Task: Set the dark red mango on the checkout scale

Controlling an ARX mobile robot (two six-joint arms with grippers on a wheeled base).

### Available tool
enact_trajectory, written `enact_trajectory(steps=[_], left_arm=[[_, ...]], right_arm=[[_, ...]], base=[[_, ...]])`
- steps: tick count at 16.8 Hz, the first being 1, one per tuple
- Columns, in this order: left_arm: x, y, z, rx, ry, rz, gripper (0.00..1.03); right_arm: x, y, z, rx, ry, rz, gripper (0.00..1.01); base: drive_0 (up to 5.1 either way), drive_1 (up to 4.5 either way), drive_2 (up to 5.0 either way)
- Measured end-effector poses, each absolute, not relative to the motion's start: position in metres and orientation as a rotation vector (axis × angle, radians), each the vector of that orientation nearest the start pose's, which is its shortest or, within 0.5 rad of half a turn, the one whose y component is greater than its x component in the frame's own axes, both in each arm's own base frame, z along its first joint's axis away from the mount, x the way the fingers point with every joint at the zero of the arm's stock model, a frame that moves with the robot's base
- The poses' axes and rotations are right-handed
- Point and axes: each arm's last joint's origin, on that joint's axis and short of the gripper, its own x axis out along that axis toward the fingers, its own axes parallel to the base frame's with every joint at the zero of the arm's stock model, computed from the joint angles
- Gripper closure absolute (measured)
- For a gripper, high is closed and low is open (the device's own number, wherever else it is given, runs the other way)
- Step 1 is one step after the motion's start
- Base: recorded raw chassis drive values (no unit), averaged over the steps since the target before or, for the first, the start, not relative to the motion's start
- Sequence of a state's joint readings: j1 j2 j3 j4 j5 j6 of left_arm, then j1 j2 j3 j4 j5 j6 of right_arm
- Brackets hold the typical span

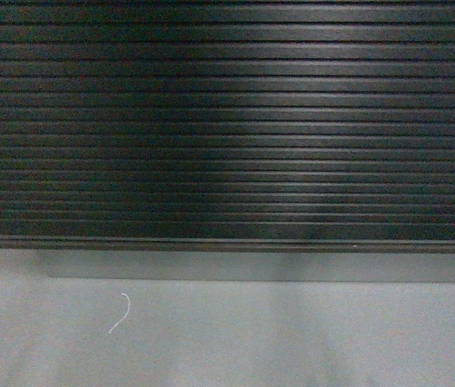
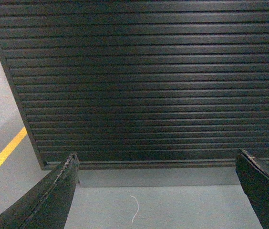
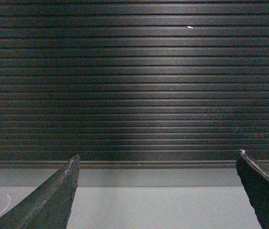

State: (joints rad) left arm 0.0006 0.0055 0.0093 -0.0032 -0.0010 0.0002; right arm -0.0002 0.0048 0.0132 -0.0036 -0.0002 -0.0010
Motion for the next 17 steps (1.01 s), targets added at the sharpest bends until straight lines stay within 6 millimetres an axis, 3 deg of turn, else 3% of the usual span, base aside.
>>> enact_trajectory(steps=[17], left_arm=[[0.0975, 0.0001, 0.166, 0.0, -0.001, 0.001, 0.05]], right_arm=[[0.0972, 0.0, 0.1672, -0.001, -0.004, 0.0, 0.03]], base=[[0.0, 2.22, -2.2]])
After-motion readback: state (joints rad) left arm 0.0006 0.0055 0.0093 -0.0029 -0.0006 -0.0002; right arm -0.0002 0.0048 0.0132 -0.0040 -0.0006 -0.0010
